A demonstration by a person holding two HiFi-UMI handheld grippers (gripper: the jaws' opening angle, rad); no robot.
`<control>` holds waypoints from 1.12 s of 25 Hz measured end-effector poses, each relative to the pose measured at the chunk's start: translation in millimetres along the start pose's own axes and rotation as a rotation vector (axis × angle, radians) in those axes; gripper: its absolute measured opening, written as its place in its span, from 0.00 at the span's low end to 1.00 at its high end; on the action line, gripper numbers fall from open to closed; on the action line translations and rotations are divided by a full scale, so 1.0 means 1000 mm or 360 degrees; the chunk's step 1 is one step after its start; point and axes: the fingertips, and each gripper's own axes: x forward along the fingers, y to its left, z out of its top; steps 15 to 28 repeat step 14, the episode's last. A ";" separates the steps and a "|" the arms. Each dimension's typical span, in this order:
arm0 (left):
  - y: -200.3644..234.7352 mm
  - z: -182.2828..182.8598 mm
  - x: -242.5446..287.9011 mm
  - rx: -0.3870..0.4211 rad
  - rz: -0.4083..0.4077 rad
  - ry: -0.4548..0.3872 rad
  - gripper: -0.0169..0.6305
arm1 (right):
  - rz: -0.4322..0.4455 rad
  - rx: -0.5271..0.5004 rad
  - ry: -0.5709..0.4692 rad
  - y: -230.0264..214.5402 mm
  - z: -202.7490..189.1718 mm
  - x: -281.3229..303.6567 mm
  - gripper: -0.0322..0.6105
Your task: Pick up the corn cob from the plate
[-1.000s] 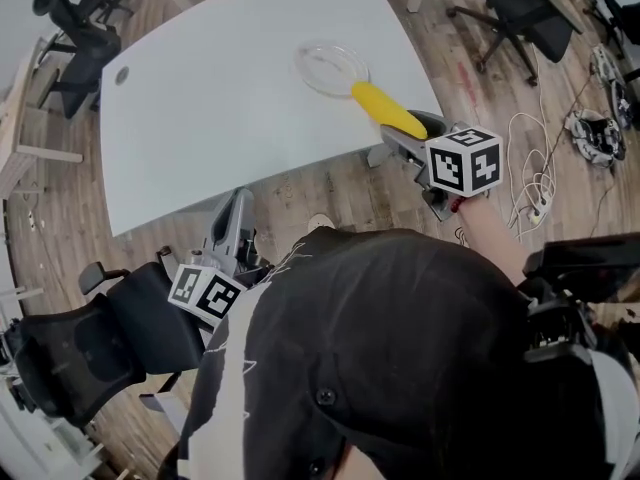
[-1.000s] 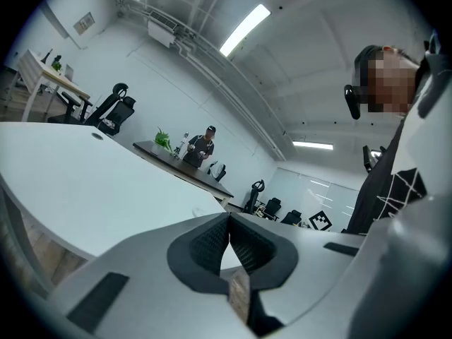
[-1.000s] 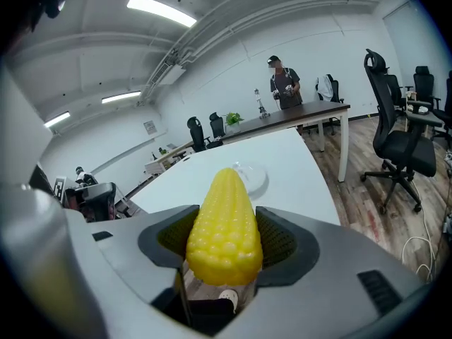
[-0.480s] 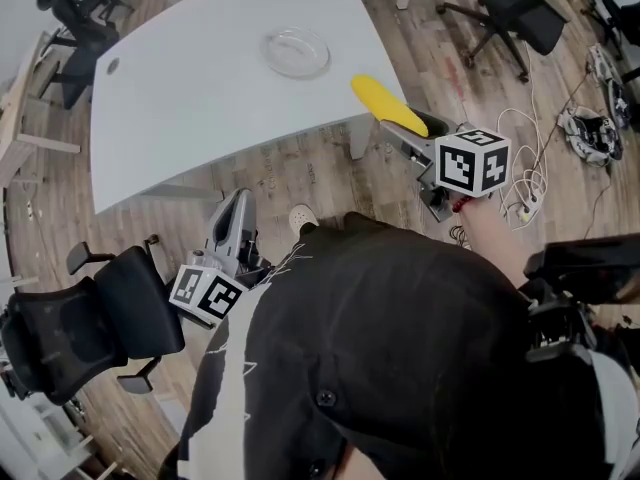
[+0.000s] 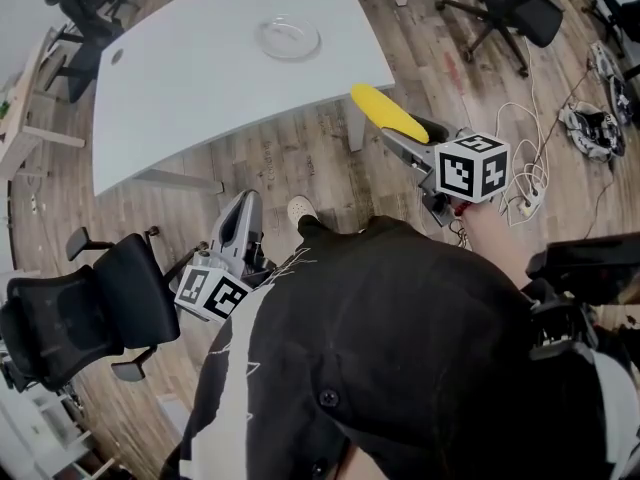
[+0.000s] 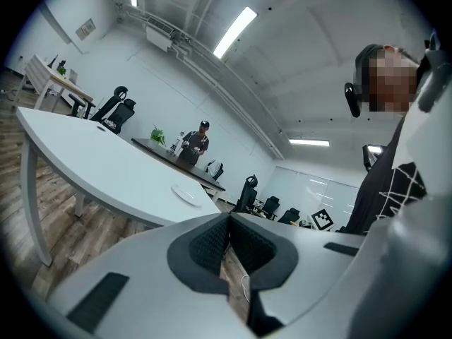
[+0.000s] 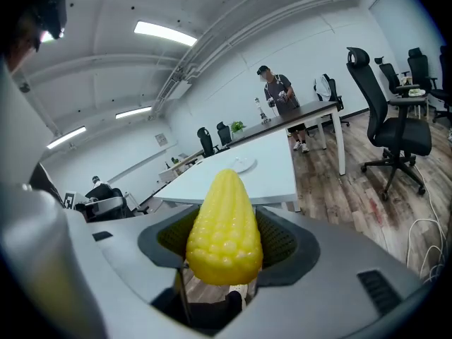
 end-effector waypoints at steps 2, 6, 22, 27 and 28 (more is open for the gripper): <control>0.000 -0.001 -0.002 0.0005 0.0003 0.0000 0.05 | 0.0009 -0.0001 -0.0008 0.001 -0.001 0.000 0.45; -0.001 -0.001 -0.001 -0.0005 0.0016 -0.0010 0.05 | 0.0022 -0.0020 -0.0016 0.001 0.001 -0.001 0.45; -0.005 0.000 -0.013 -0.0008 -0.0001 -0.0012 0.05 | -0.0011 -0.0029 0.0003 0.010 -0.008 -0.009 0.45; -0.005 0.000 -0.013 -0.0008 -0.0001 -0.0012 0.05 | -0.0011 -0.0029 0.0003 0.010 -0.008 -0.009 0.45; -0.005 0.000 -0.013 -0.0008 -0.0001 -0.0012 0.05 | -0.0011 -0.0029 0.0003 0.010 -0.008 -0.009 0.45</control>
